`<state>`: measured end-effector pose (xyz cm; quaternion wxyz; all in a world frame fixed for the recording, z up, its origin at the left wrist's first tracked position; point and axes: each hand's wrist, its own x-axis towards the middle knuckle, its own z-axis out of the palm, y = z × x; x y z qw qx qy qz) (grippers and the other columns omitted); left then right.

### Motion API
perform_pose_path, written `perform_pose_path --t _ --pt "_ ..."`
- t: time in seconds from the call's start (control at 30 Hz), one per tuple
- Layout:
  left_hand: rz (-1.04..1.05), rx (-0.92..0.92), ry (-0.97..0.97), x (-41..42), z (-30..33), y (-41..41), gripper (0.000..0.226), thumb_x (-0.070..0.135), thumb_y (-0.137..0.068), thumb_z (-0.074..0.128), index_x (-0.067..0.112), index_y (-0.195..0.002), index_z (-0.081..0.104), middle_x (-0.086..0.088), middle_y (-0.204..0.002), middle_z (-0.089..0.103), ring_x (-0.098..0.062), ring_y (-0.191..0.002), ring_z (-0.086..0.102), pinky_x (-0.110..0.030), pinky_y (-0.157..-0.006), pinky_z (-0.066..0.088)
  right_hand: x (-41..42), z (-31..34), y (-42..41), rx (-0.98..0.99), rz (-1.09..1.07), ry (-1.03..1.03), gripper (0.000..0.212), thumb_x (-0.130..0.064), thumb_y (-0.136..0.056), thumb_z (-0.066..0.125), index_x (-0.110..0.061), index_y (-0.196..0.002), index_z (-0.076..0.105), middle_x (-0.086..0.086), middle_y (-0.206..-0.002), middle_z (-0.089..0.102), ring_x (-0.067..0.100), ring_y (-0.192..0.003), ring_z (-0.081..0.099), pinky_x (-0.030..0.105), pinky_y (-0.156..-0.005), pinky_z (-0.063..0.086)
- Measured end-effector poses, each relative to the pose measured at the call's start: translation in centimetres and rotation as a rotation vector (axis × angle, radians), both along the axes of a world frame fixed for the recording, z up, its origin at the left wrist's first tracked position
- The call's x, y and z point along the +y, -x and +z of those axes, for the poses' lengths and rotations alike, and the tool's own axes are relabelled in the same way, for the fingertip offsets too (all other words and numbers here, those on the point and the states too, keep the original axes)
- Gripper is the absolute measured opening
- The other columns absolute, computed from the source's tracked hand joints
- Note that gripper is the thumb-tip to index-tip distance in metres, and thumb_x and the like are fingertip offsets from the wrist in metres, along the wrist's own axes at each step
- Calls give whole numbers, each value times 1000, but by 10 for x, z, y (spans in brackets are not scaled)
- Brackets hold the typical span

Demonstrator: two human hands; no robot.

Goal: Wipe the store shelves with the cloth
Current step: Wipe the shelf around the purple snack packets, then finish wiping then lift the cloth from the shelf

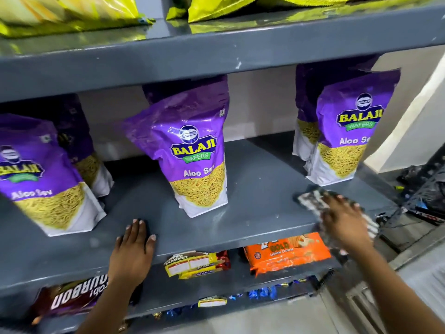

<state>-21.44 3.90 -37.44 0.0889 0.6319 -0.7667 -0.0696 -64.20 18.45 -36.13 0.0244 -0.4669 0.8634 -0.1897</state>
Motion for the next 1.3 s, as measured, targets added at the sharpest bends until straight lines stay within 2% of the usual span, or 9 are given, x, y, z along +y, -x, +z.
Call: perform_pose_path --t 0.17,0.27,0.37,0.47,0.63,0.77,0.93,1.13,1.3 --pt "1 5 -28 16 -1 -47 55 37 -96 26 5 -141 26 -14 -152 24 -28 -141 20 -43 -117 15 -2 3 7 -97 -137 -25 57 -31 -72 40 -15 -124 55 26 -130 54 45 -122 44 51 -105 25" --pt "96 11 4 21 -4 -85 73 47 -84 18 -2 -132 42 -22 -141 41 -38 -133 36 -50 -110 27 -17 -3 -31 -121 42 9 50 -27 -67 50 -12 -112 65 25 -122 61 44 -117 50 55 -103 33" --pt "208 42 3 20 0 -125 58 37 -93 33 -6 -130 43 -27 -139 43 -42 -131 36 -52 -111 28 -32 0 -92 -215 191 21 36 -17 -69 60 -11 -104 68 20 -123 62 39 -117 51 47 -105 32" --pt "259 54 -18 14 6 -166 52 26 -94 42 -5 -134 36 -27 -145 34 -40 -137 26 -48 -114 21 -52 9 -165 -248 350 -11 38 -16 -73 66 -15 -111 65 15 -132 56 34 -126 45 39 -110 29" --pt "312 32 -51 -7 16 -232 60 34 -94 40 -5 -138 27 -27 -149 24 -40 -138 20 -49 -115 17 -87 22 -282 -272 537 -111 51 -34 -82 63 -25 -130 48 8 -149 36 22 -139 27 26 -113 19" --pt "239 -3 -52 -16 11 -249 89 61 -82 11 -6 -136 31 -29 -145 32 -43 -135 27 -55 -111 20 -111 24 -358 -197 628 -208 72 -43 -75 68 -27 -138 35 8 -153 27 22 -142 19 27 -115 16" --pt "191 79 -53 -20 1 -253 116 75 -65 -21 -2 -140 22 -24 -150 23 -40 -140 15 -54 -114 12 -137 18 -437 -1 742 -271 78 -18 -80 63 -24 -144 18 -3 -156 17 22 -144 10 31 -117 9" --pt "197 68 -61 -20 -4 -255 70 50 -93 10 3 -144 -1 -17 -156 -2 -32 -143 -8 -47 -116 -4 -148 18 -498 0 812 -235 75 6 -80 46 -22 -144 18 -1 -157 15 24 -145 10 36 -118 9" --pt "185 41 -137 -23 1 -258 67 46 -95 12 6 -143 -11 -14 -155 -13 -29 -142 -15 -45 -116 -7 -135 30 -512 -287 758 -179 67 12 -79 44 -25 -135 41 5 -151 32 20 -140 25 27 -112 23"
